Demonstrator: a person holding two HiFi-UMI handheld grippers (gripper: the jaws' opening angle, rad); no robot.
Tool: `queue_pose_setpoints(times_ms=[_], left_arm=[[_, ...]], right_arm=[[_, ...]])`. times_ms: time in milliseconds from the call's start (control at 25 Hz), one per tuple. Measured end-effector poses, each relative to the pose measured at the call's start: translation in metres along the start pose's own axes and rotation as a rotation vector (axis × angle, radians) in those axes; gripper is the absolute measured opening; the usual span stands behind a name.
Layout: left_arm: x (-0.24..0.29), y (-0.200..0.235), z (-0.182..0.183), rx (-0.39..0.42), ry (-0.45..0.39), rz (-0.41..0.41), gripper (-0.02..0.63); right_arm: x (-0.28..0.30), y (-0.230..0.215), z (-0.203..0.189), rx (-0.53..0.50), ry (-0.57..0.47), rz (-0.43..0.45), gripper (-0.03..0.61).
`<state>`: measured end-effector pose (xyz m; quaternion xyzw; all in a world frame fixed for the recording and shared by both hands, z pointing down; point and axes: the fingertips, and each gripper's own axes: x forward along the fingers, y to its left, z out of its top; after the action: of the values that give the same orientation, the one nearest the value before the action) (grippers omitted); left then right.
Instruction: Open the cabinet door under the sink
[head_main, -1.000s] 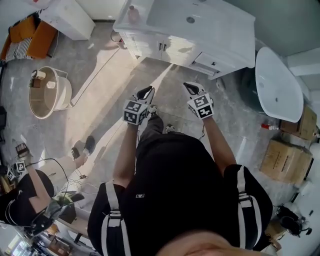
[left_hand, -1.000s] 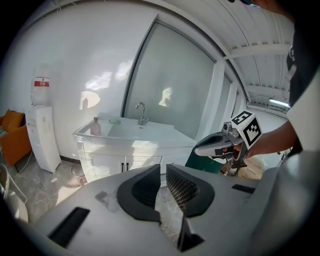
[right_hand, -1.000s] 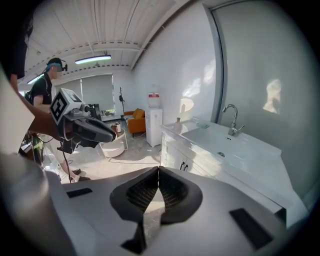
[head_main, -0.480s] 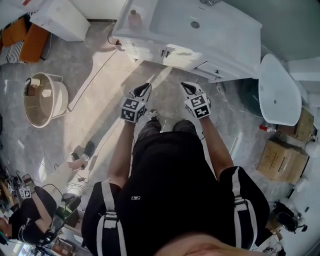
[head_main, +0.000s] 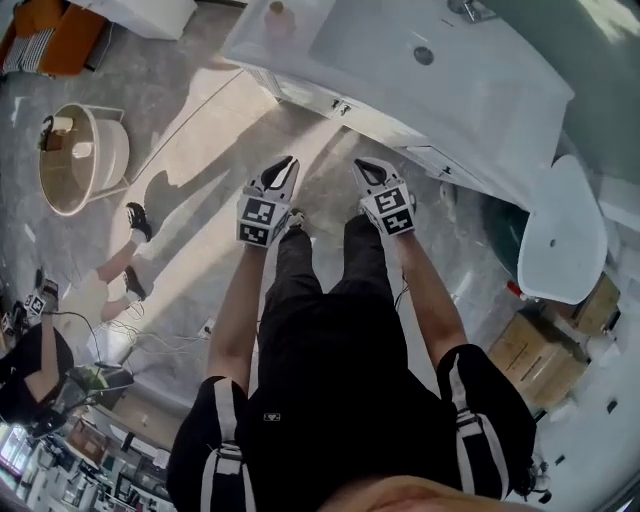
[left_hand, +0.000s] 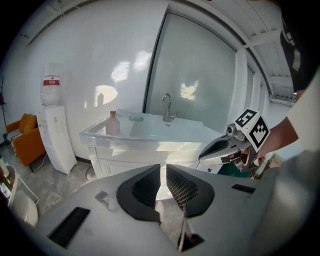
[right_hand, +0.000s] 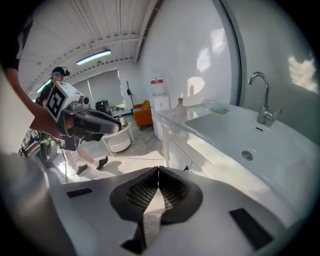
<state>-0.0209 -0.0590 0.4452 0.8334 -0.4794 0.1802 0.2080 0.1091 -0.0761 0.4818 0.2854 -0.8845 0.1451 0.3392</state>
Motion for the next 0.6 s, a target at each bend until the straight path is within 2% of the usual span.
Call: queue_pose_setpoints(times_ms=[120,280,400,600], left_arm=[[0.043,0.003,-0.015,-0.071,-0.019,0.052,0.044],[0.111,0.007,-0.045,-0.143,-0.018,0.075,0.043],[0.166,0.023,-0.071,-0.143,0.002,0.086,0.044],[0.240,0.047,-0.121,-0.099,0.055,0.078,0.044]], right_arm=[[0.026,-0.024,-0.017,-0.021,0.020,0.038,0.060],[0.060,-0.055,-0.040,-0.036,0.050,0.072,0.060],[0.089,-0.071,-0.047,-0.054,0.057,0.095,0.060],[0.116,-0.071,-0.077,-0.035,0.071,0.122,0.060]])
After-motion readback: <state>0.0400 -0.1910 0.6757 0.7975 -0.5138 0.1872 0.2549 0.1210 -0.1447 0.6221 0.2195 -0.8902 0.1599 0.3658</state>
